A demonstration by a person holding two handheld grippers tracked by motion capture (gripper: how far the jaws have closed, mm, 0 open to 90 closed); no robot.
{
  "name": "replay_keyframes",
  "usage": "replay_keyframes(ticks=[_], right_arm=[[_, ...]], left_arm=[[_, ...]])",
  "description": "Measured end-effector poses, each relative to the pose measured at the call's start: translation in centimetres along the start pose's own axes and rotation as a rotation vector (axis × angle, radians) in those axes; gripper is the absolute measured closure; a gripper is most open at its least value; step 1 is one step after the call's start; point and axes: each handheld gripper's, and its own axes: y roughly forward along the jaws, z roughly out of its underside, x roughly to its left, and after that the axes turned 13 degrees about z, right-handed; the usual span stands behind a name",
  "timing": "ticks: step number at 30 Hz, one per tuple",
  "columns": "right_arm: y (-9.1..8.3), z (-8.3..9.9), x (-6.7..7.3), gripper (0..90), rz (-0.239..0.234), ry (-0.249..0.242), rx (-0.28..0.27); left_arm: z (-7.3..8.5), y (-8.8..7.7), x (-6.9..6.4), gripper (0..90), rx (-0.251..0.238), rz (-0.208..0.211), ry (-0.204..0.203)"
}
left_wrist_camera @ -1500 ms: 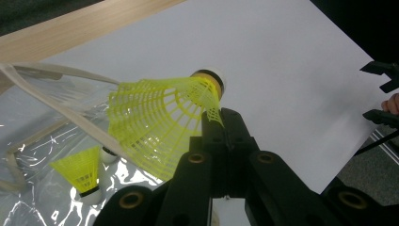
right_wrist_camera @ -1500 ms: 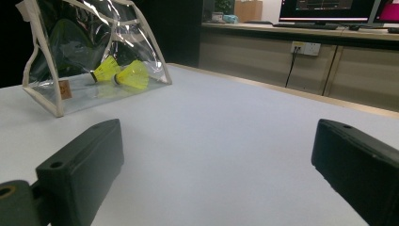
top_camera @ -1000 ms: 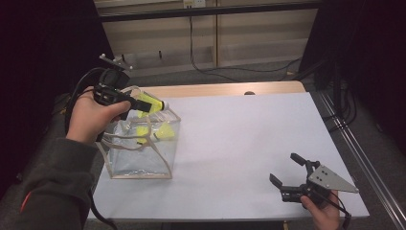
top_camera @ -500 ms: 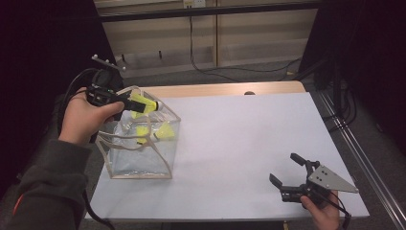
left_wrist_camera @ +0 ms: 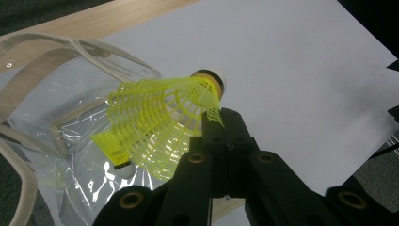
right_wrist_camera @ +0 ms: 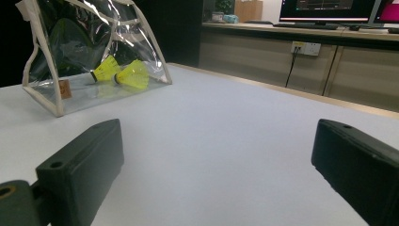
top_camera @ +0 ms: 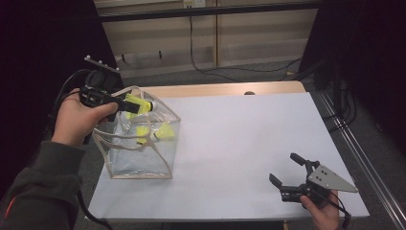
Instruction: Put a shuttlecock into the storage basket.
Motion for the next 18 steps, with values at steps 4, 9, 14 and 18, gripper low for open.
replay_keyframes(ticks=[4, 9, 14, 18], right_arm=[[-0.04, -0.02, 0.03, 2.6, 0.000, 0.000, 0.003], [0.00, 0.00, -0.01, 2.6, 0.000, -0.001, 0.001], [0.00, 0.00, 0.02, 2.6, 0.001, -0.002, 0.002], [-0.01, -0.02, 0.01, 2.6, 0.001, -0.001, 0.002]], left_arm=[[0.13, -0.35, 0.20, 90.0, -0.002, -0.003, -0.003], [0.30, -0.61, 0.41, 89.9, -0.008, -0.010, -0.008], [0.47, -0.82, 0.62, 90.0, -0.011, -0.011, -0.012], [0.59, -0.97, 0.69, 90.0, -0.013, -0.014, -0.011]])
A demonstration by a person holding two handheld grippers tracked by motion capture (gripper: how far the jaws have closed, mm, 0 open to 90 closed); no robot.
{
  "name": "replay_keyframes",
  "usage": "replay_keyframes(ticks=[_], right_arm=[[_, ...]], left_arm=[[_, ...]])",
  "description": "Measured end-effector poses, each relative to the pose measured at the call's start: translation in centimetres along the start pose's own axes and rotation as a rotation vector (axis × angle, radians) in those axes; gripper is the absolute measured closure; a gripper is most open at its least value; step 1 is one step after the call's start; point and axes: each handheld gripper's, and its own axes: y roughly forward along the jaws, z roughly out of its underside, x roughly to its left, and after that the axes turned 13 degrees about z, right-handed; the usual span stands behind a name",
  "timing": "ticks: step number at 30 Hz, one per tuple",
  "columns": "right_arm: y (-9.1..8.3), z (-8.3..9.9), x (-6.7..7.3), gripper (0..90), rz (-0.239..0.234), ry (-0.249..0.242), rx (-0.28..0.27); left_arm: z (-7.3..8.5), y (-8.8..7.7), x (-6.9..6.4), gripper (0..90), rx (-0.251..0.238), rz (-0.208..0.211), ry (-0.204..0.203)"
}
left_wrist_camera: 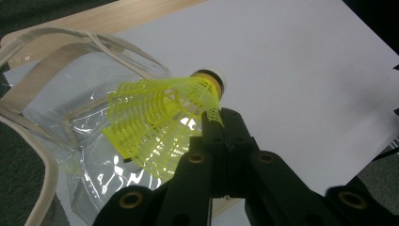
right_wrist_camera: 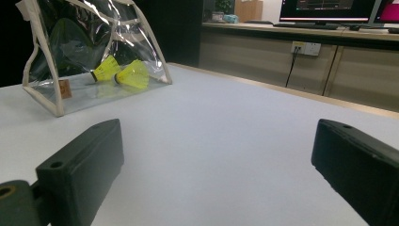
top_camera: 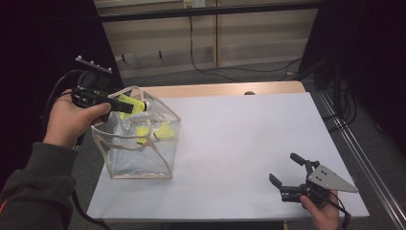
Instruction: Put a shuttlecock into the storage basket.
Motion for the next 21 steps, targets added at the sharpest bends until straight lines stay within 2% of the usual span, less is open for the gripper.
replay_keyframes(ticks=[21], right_arm=[[0.0, 0.0, 0.0, 2.6, 0.000, -0.001, 0.000]], left_arm=[[0.8, -1.0, 0.9, 89.9, 0.002, -0.023, -0.022]])
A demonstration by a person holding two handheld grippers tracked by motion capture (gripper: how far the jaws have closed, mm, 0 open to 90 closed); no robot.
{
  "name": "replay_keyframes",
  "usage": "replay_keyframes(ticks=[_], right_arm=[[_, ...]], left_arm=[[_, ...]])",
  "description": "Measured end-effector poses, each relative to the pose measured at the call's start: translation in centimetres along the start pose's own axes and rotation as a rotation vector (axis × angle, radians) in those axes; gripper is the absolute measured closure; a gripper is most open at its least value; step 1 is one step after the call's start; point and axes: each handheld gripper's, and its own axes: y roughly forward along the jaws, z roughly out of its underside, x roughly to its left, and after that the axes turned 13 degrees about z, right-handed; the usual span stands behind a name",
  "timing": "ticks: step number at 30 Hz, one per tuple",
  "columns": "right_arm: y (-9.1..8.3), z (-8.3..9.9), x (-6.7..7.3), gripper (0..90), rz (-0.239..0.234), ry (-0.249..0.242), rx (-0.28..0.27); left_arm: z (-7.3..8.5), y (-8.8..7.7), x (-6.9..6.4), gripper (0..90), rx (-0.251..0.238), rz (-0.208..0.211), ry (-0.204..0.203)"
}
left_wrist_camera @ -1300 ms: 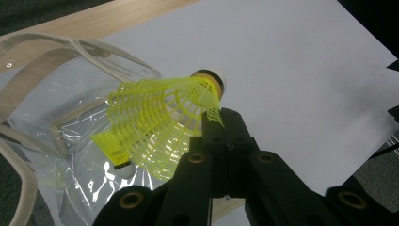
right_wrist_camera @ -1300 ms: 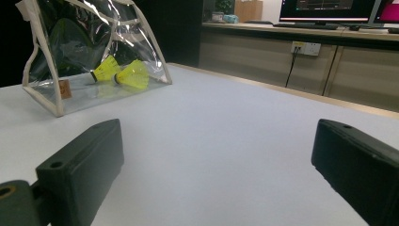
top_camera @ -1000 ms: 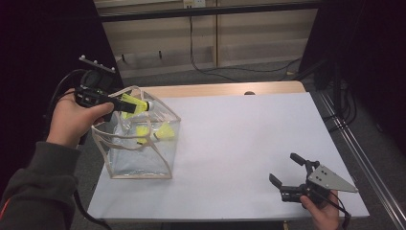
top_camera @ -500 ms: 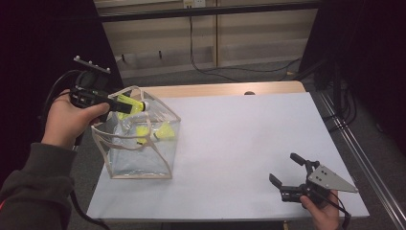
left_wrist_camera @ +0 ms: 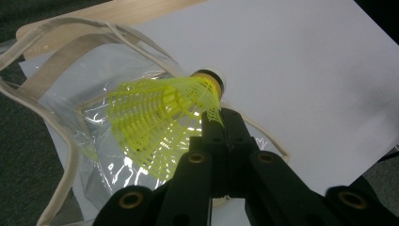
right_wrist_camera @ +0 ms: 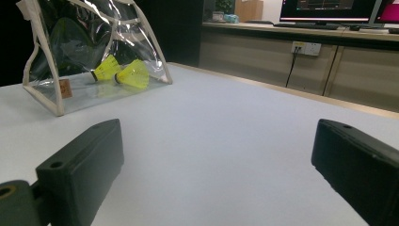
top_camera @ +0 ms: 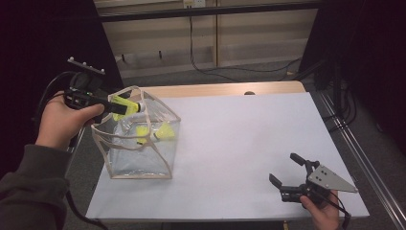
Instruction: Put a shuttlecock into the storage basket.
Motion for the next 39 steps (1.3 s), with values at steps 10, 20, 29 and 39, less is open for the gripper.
replay_keyframes(ticks=[10, 20, 29, 39], right_arm=[[0.0, 0.0, 0.0, 2.6, 0.000, -0.002, -0.001], [0.0, 0.0, 0.0, 2.6, 0.002, -0.005, -0.003], [0.0, 0.0, 0.0, 2.6, 0.001, -0.004, -0.003], [0.0, 0.0, 0.0, 2.6, 0.002, -0.003, -0.003]], left_arm=[[0.7, -0.2, 0.7, 89.9, -0.004, -0.008, -0.018], [1.0, -0.3, 1.1, 89.9, -0.002, -0.016, -0.030], [1.2, -0.4, 1.4, 89.8, -0.004, -0.023, -0.035], [1.5, -0.3, 1.9, 89.8, -0.007, -0.028, -0.043]])
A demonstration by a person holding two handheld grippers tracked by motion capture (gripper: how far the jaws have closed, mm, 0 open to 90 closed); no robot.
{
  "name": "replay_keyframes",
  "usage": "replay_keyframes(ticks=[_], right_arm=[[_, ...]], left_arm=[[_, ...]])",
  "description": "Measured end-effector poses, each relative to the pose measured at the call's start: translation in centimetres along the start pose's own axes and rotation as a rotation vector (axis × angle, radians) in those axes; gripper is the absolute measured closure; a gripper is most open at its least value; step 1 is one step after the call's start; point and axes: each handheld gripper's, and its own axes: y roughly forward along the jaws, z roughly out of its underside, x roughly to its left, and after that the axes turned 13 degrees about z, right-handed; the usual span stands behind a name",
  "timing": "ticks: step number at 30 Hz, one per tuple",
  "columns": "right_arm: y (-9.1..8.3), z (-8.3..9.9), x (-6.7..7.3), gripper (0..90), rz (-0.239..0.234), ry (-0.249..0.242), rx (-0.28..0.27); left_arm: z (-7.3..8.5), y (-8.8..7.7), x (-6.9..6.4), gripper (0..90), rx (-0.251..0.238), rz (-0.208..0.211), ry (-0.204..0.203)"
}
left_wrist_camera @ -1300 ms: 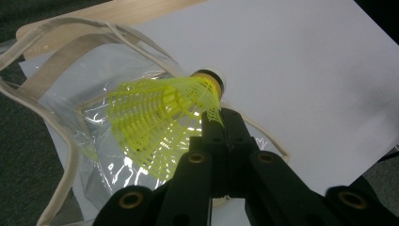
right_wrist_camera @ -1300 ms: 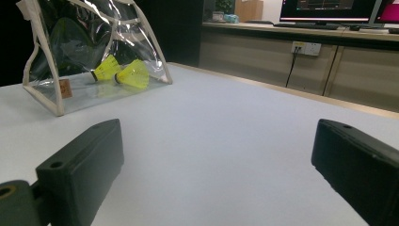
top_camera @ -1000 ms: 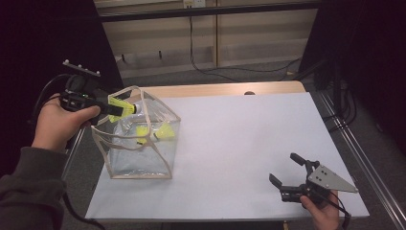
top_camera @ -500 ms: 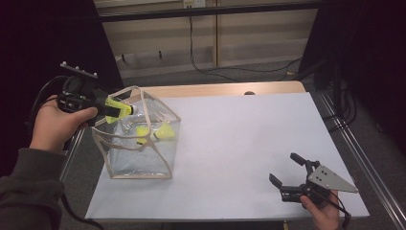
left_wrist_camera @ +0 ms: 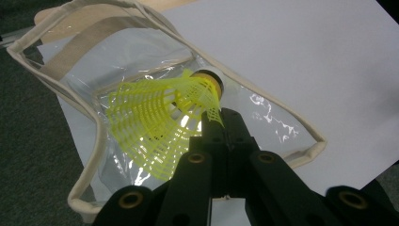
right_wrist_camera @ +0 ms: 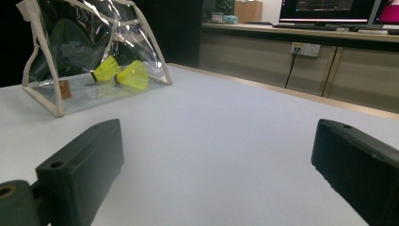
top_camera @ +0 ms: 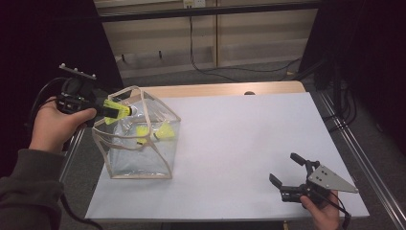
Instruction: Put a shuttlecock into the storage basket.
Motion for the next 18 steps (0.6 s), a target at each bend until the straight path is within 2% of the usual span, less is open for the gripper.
replay_keyframes(ticks=[12, 18], right_arm=[[0.0, 0.0, 0.0, 2.6, -0.001, 0.001, -0.002], [0.0, 0.0, 0.0, 2.6, -0.001, 0.001, -0.001]], left_arm=[[0.4, -0.1, 0.8, 89.8, 0.004, -0.006, -0.018], [0.5, 0.6, 1.1, 89.8, 0.008, -0.009, -0.019]])
